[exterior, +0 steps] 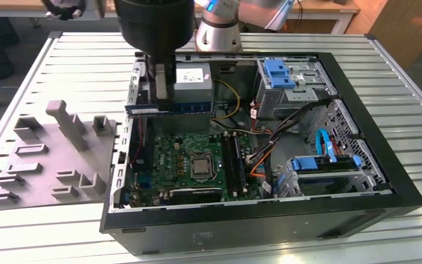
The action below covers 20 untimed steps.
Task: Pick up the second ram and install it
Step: 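Pick up the second ram and move it above second insertion slot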
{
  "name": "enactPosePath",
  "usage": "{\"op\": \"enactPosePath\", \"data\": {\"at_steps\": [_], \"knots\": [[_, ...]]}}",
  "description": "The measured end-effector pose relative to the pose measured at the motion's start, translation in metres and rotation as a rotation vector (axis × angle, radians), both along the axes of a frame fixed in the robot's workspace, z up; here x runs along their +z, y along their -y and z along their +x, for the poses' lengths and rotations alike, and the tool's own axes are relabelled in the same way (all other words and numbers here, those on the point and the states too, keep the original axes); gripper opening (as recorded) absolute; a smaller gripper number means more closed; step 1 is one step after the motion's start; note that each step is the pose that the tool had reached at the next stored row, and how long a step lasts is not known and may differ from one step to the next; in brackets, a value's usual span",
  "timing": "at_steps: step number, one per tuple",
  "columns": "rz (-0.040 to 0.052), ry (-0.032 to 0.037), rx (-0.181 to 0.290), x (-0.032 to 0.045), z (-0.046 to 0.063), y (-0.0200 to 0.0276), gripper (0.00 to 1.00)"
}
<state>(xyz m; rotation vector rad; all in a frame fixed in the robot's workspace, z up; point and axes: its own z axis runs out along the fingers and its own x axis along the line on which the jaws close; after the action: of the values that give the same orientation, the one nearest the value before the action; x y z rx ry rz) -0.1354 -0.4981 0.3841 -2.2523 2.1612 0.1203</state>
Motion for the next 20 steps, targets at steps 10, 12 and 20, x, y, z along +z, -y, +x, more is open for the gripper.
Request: {"op": "enactPosePath", "data": {"at_steps": [10,12,20], "knots": [[0.0001,0.0000,0.000,-0.0006,0.046,0.0000,0.13],[0.0000,0.0000,0.000,-0.0006,0.053,0.0000,0.13],[0.0002,0.0001,0.000,-0.0027,0.054,0.0000,0.13]]}}
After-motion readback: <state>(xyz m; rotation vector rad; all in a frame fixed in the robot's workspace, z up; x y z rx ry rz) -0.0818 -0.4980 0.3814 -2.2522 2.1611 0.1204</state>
